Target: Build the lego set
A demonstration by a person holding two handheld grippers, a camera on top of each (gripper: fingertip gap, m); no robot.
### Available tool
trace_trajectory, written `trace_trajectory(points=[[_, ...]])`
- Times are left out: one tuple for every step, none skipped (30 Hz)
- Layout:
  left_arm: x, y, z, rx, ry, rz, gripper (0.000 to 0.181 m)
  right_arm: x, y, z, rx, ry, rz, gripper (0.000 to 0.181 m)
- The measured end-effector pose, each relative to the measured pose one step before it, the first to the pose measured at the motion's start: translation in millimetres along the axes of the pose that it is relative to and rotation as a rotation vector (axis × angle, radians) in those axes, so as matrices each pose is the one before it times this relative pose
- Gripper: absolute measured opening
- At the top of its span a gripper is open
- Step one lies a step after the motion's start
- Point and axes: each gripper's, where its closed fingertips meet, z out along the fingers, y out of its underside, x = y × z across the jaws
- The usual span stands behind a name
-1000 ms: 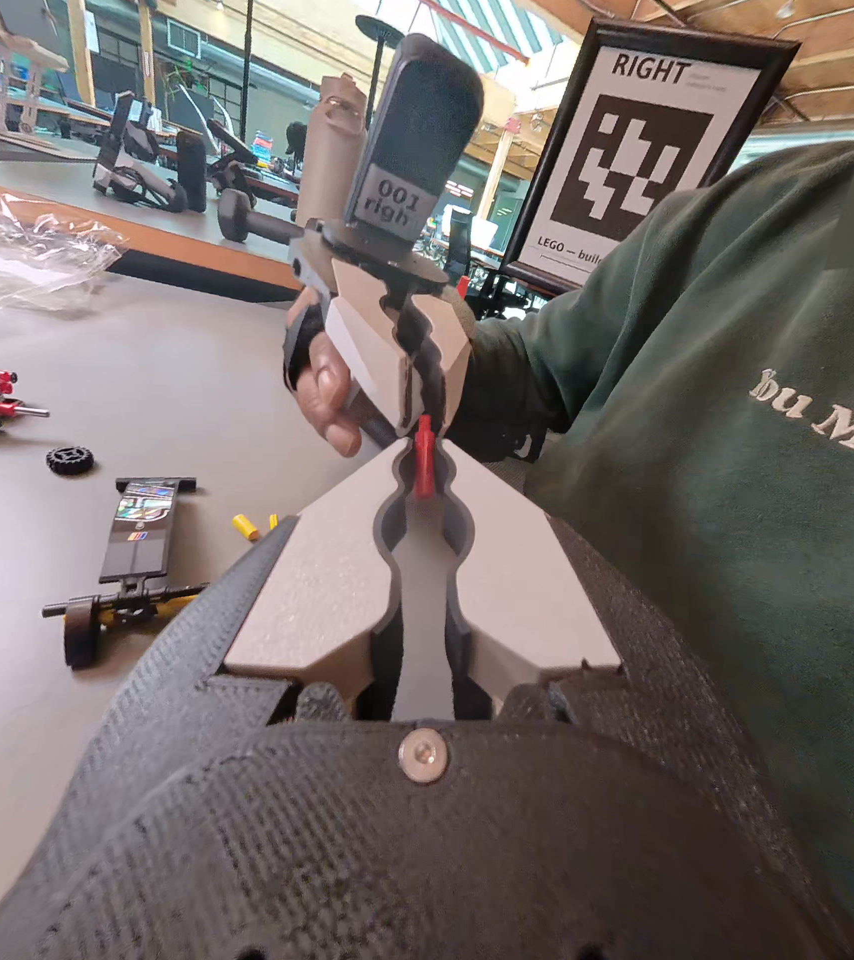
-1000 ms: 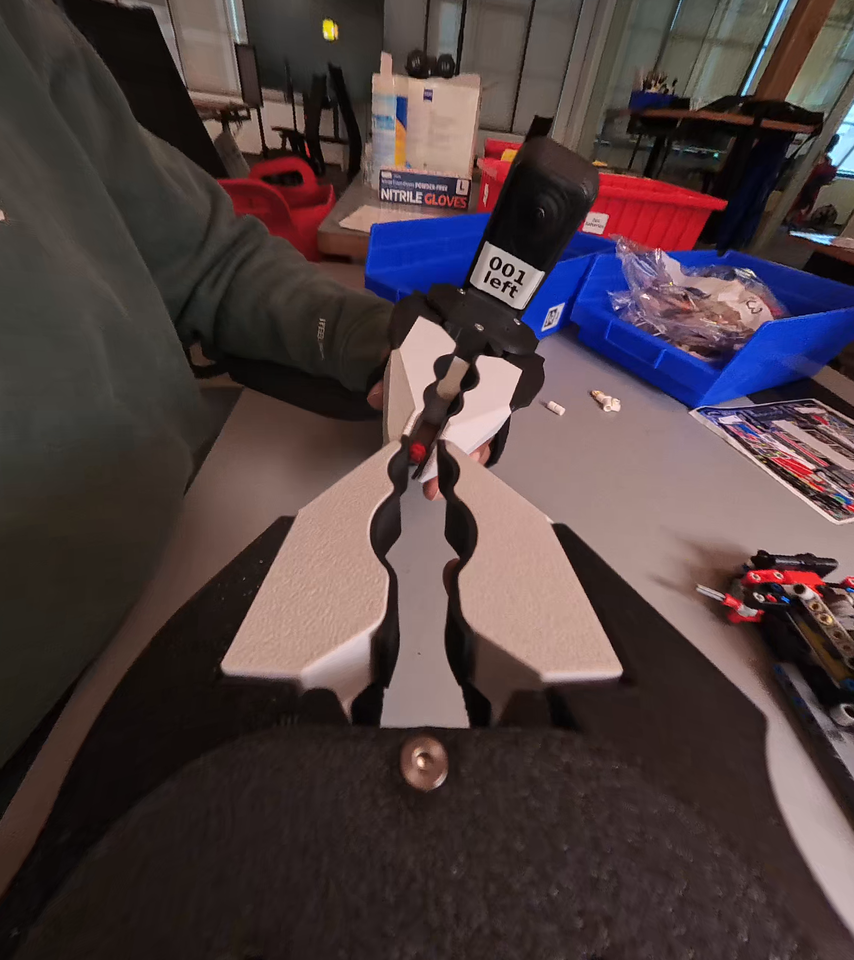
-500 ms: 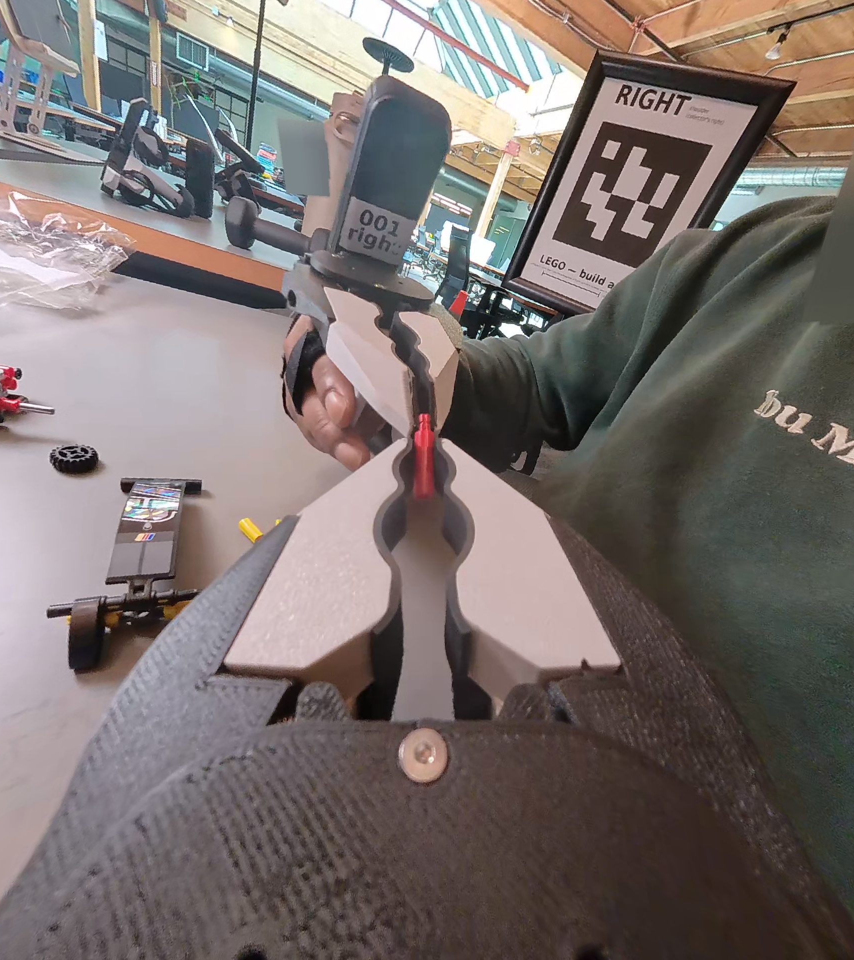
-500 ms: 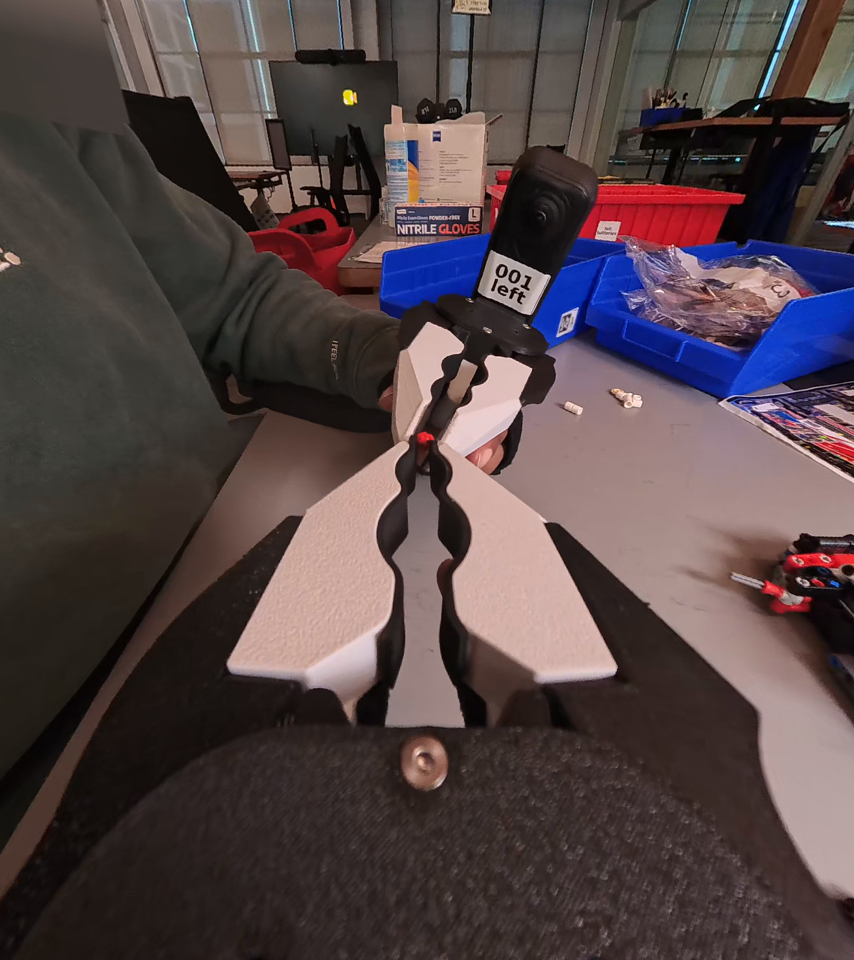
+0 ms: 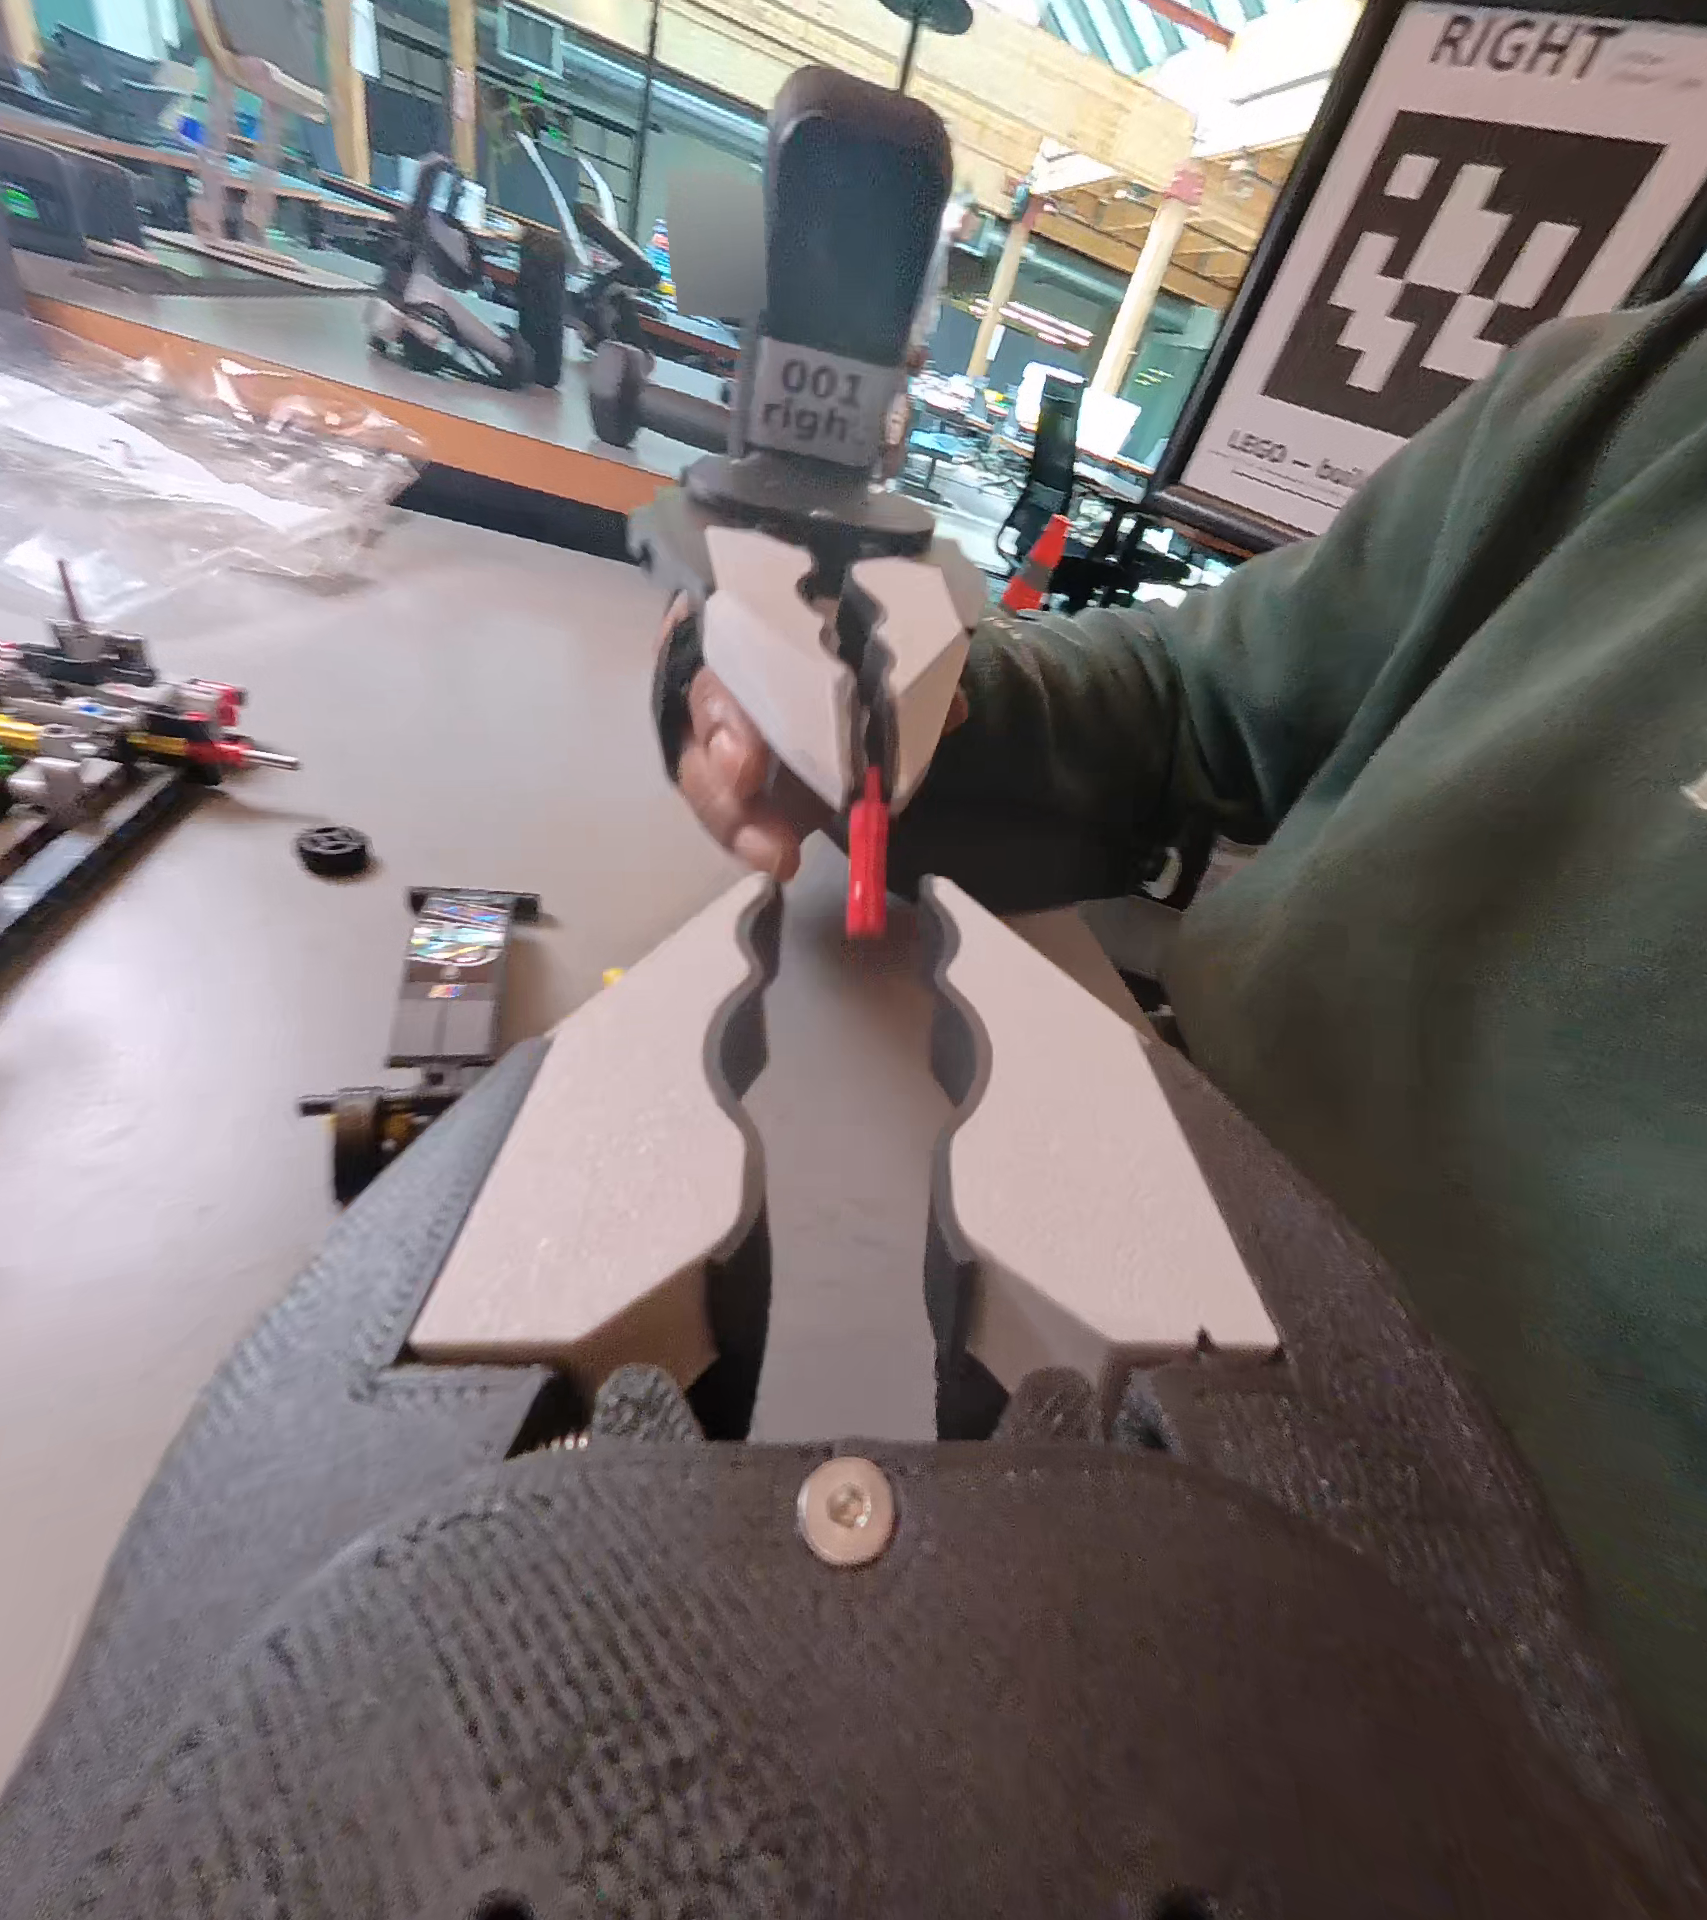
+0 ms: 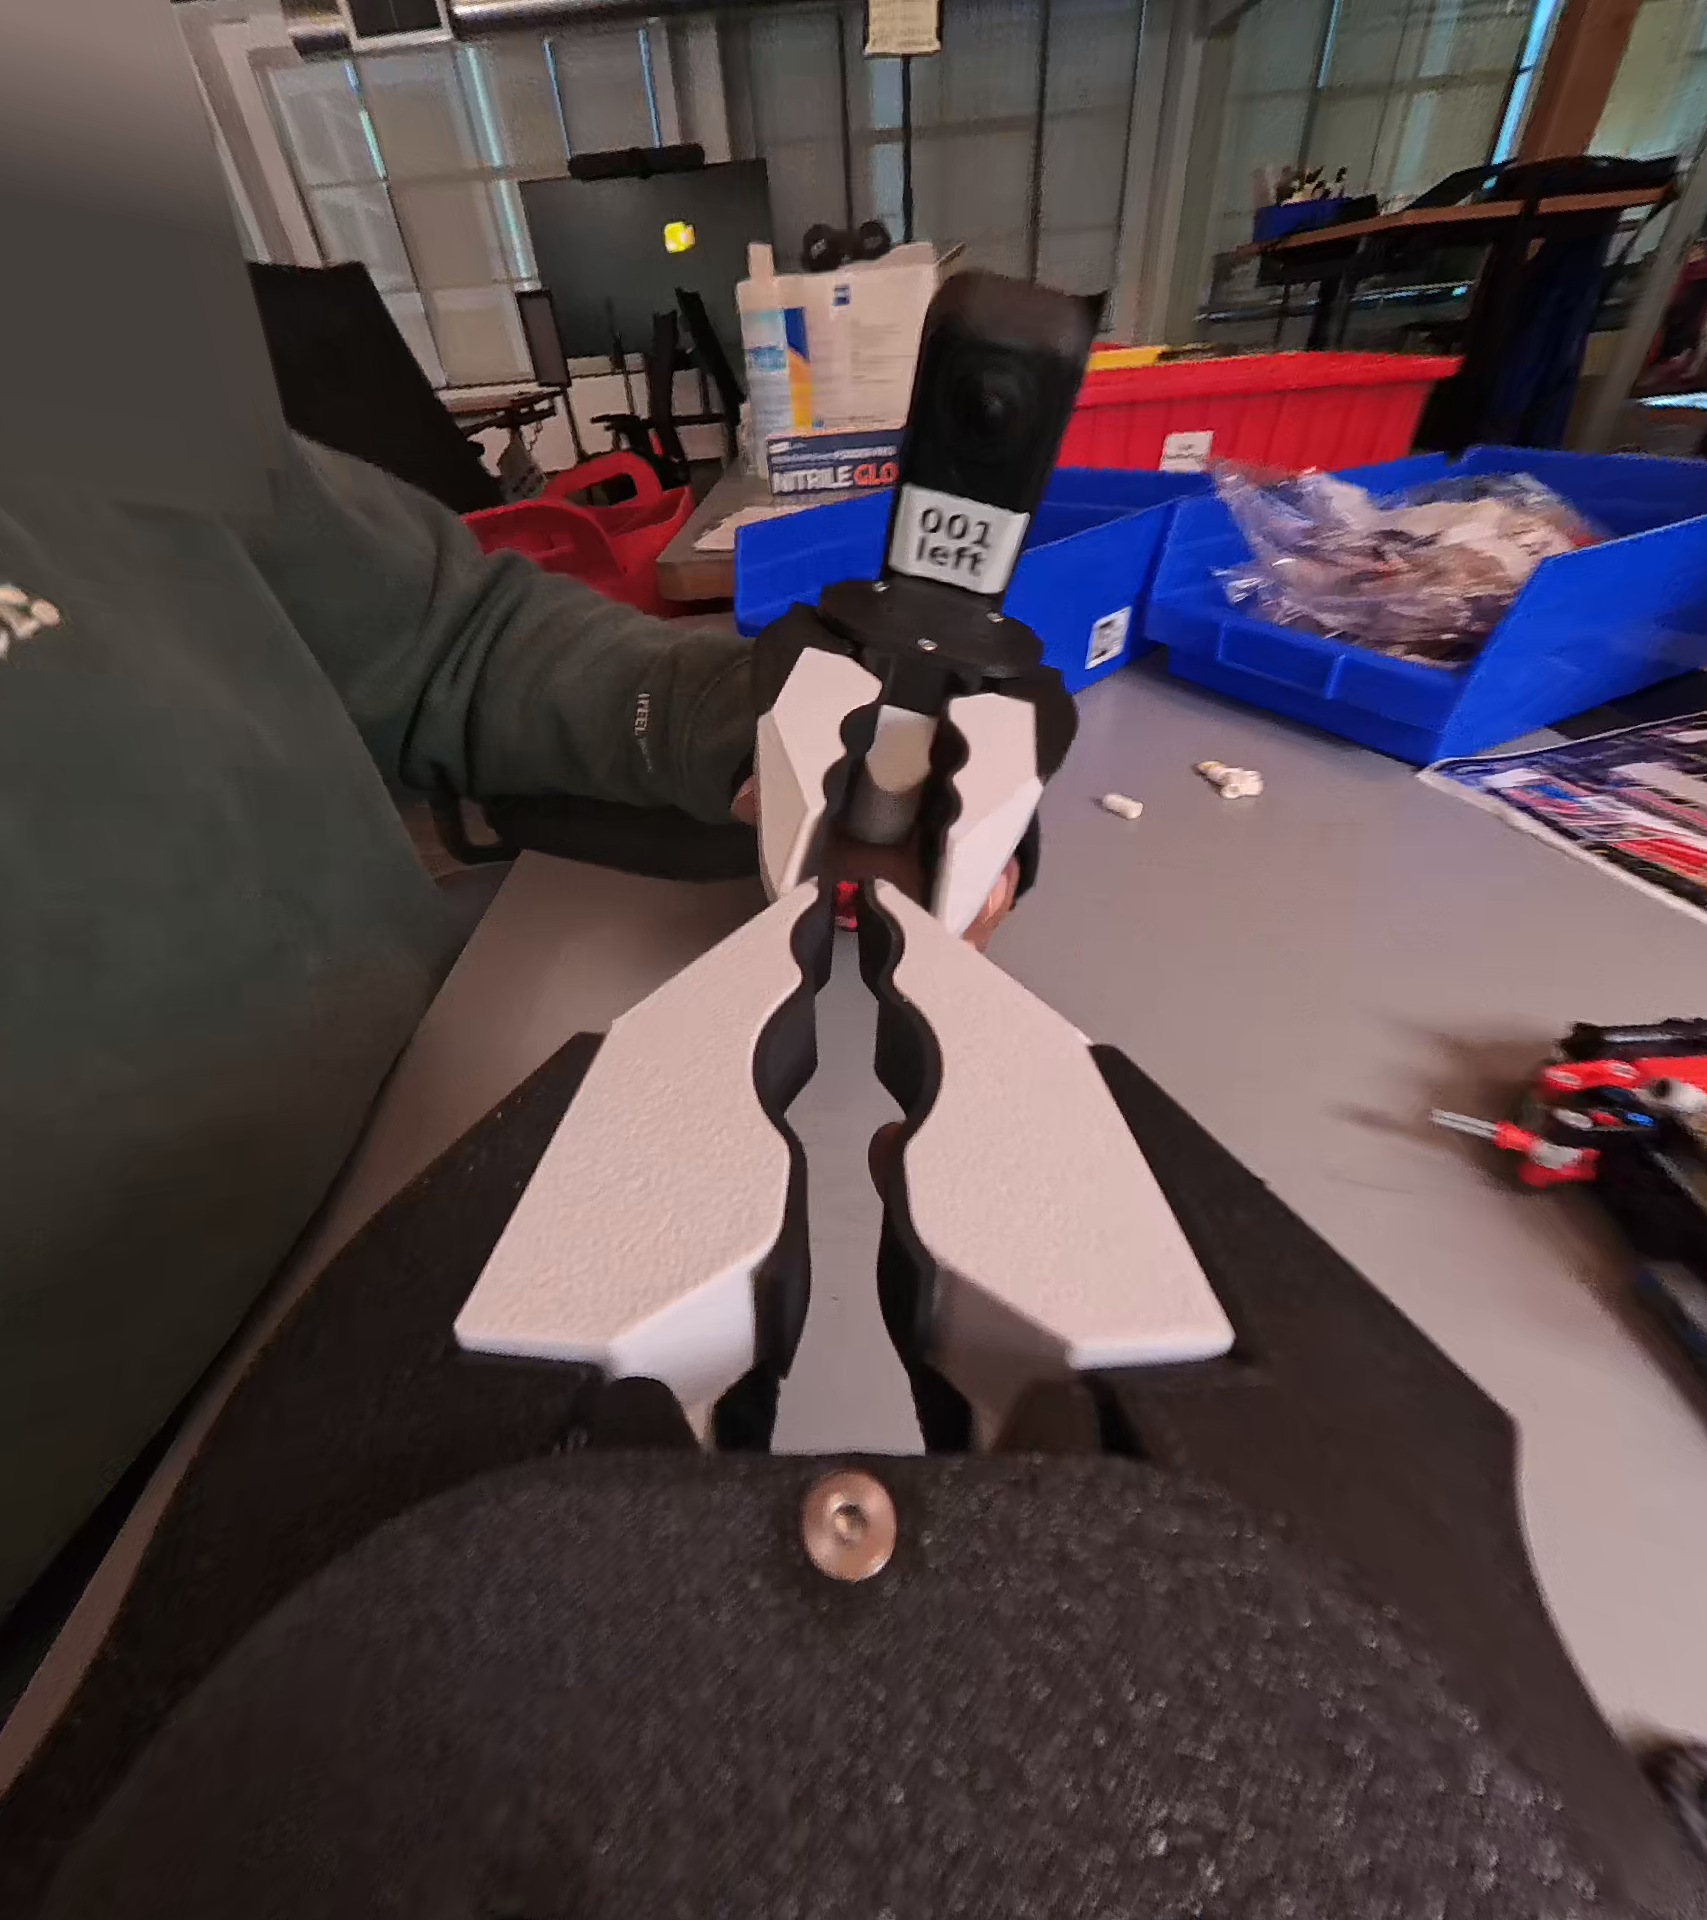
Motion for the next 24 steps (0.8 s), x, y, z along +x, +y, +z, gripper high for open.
trace_trajectory(points=[[-7.35, -3.25, -5.39, 0.0102, -0.0394, 0.0034, 0.032, 8.48, -6.34, -10.54, 0.0, 0.0412, -0.0024, 0.001], [-8.94, -2.84, -6.59, 0.0093, -0.0487, 0.0072, 0.036, 8.23, -2.78, -11.76, -0.0252, 0.0352, -0.0042, 0.0], [-10.26, -0.85, -6.81, -0.0015, -0.0587, 0.0186, 0.036, 5.61, 2.75, -11.45, -0.0519, 0.0171, -0.0007, 0.001], [-10.95, 1.17, -5.96, -0.0106, -0.0623, 0.0267, 0.035, 5.47, 7.43, -10.11, -0.0652, 0.0212, -0.0041, 0.001], [-10.24, 2.47, -4.41, -0.0147, -0.0566, 0.025, 0.033, 5.53, 12.92, -8.31, -0.088, 0.0267, -0.0151, 0.001], [-8.54, 3.34, -2.16, -0.0169, -0.0454, 0.0157, 0.032, 5.19, 16.49, -6.38, -0.1052, 0.0303, -0.018, 0.001], [-5.59, 3.61, -0.05, -0.0165, -0.0281, 0.0038, 0.03, 3.24, 17.51, -4.37, -0.1126, 0.0222, -0.0173, 0.001], [-1.75, 3.51, 1.63, -0.0151, -0.0074, -0.004, 0.029, 2.46, 14.96, -2.75, -0.1016, 0.0239, -0.0203, 0.001], [1.55, 3.89, 2.58, -0.0167, 0.0069, -0.0027, 0.028, 2.12, 11.51, -1.52, -0.0849, 0.0246, -0.0233, 0.001], [2.77, 4.61, 3.1, -0.022, 0.0094, 0.006, 0.027, 1.22, 9.52, -0.48, -0.0783, 0.0192, -0.0221, 0.0], [3.07, 5.01, 3.38, -0.0267, 0.0065, 0.0156, 0.025, -0.04, 8.16, 0.79, -0.0756, 0.0119, -0.0208, 0.0], [2.96, 4.91, 3.18, -0.028, 0.0042, 0.0205, 0.024, 0.52, 6.35, 2.23, -0.0687, 0.0164, -0.0249, 0.0], [2.68, 3.73, 2.75, -0.0251, 0.0024, 0.0195, 0.023, -0.5, 4.24, 4.15, -0.059, 0.0108, -0.0286, 0.001], [1.91, 1.87, 1.83, -0.0168, -0.0001, 0.0155, 0.022, -2.14, 1.3, 5.51, -0.0453, 0.0015, -0.0291, 0.001], [1.24, 0.85, 1.18, -0.0073, -0.0023, 0.0106, 0.022, -2.2, -1.3, 6.08, -0.0298, 0.0014, -0.0324, 0.001], [0.44, 0.48, 0.48, -0.0048, -0.0031, 0.006, 0.022, -2.08, -3.14, 5.77, -0.0166, 0.0008, -0.0322, 0.001], [-0.07, 0.37, 0.11, -0.0023, -0.0035, 0.0027, 0.022, -1.73, -5.84, 4.72, 0.0036, -0.0021, -0.0254, 0.0], [-0.48, 0.07, -0.1, -0.0004, -0.0032, -0.0006, 0.022, -1.39, -4.75, 4.54, 0.002, -0.0049, -0.0166, 0.0], [-0.64, 0.07, 0.01, 0.0, -0.003, -0.0029, 0.022, -0.28, -3.63, 4.68, 0.0024, -0.001, -0.0126, 0.0], [-0.61, 0.03, -0.06, -0.0004, -0.0019, -0.0032, 0.022, -0.38, -1.89, 4.44, 0.0002, -0.0019, -0.0112, 0.0], [-0.2, 0.17, 0.14, -0.0012, -0.0006, -0.0016, 0.022, -0.55, -0.84, 4.14, 0.003, -0.003, -0.0069, 0.0], [0.02, 0.3, 0.21, -0.0023, 0.0, 0.0006, 0.022, 0.06, -0.63, 3.34, 0.0101, -0.0002, -0.0004, 0.0], [0.24, 0.4, 0.29, -0.0033, -0.0003, 0.0026, 0.022, -0.01, -0.63, 2.28, 0.0177, -0.001, 0.0042, 0.0], [0.2, 0.4, 0.41, -0.0035, -0.0009, 0.004, 0.022, -0.15, -1.23, 0.73, 0.0253, -0.0029, 0.0063, 0.001]])
